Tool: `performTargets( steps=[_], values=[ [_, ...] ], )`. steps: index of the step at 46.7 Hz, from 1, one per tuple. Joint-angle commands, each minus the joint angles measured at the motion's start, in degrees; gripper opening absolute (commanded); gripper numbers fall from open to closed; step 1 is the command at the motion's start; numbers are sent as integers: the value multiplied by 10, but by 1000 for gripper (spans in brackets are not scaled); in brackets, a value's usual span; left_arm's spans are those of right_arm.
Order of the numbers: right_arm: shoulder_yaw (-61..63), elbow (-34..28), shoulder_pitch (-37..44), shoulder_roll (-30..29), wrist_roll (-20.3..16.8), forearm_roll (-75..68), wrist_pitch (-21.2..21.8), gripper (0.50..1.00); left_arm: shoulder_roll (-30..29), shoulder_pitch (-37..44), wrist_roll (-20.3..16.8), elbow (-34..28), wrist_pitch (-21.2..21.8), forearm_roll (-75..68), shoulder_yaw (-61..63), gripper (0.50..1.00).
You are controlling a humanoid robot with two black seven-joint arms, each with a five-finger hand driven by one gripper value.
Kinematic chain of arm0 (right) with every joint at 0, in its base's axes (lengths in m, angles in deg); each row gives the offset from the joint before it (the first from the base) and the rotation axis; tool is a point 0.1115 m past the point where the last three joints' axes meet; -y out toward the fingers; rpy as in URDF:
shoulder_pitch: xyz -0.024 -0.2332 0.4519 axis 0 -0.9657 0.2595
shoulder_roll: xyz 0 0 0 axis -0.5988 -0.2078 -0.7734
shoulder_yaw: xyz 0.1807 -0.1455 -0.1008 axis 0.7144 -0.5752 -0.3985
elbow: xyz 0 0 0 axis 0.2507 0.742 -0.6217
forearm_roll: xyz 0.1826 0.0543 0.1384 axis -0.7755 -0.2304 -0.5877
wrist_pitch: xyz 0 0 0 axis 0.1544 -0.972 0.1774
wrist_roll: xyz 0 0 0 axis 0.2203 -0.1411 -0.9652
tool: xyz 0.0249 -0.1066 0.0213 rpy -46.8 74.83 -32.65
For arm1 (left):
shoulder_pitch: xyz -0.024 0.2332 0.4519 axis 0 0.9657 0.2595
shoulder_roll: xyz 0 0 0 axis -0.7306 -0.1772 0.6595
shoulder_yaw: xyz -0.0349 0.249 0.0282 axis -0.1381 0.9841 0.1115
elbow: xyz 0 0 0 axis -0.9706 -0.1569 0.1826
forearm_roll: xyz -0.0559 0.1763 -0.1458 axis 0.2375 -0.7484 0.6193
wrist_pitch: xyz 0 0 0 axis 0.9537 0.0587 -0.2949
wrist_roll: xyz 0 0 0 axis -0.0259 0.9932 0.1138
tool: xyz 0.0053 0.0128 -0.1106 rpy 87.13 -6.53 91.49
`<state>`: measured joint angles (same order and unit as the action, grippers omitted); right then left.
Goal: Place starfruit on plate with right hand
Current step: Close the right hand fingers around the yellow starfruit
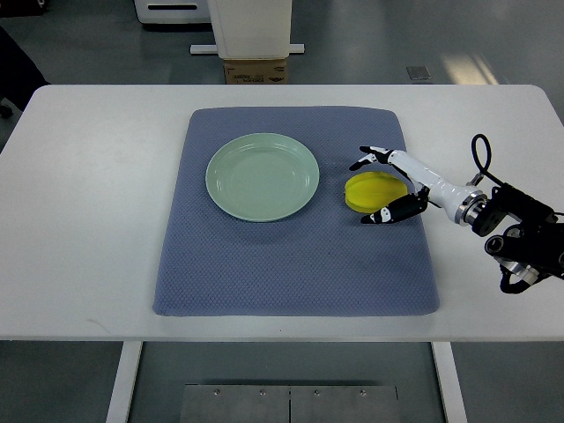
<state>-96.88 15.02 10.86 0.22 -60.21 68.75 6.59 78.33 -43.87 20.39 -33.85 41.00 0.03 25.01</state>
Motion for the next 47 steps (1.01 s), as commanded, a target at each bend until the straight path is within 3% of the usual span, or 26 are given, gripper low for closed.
performTargets(
  steps=[1, 23, 47],
  values=[
    [0, 1, 0, -2, 0, 0, 0, 989, 0, 0, 0, 1, 0, 1, 0, 1000],
    [-22, 14, 3, -4, -1, -1, -1, 979, 0, 0, 0, 1, 0, 0, 0, 1000],
    [-36, 26, 4, -16, -1, -1, -1, 924, 0, 0, 0, 1, 0, 0, 0, 1000]
  ],
)
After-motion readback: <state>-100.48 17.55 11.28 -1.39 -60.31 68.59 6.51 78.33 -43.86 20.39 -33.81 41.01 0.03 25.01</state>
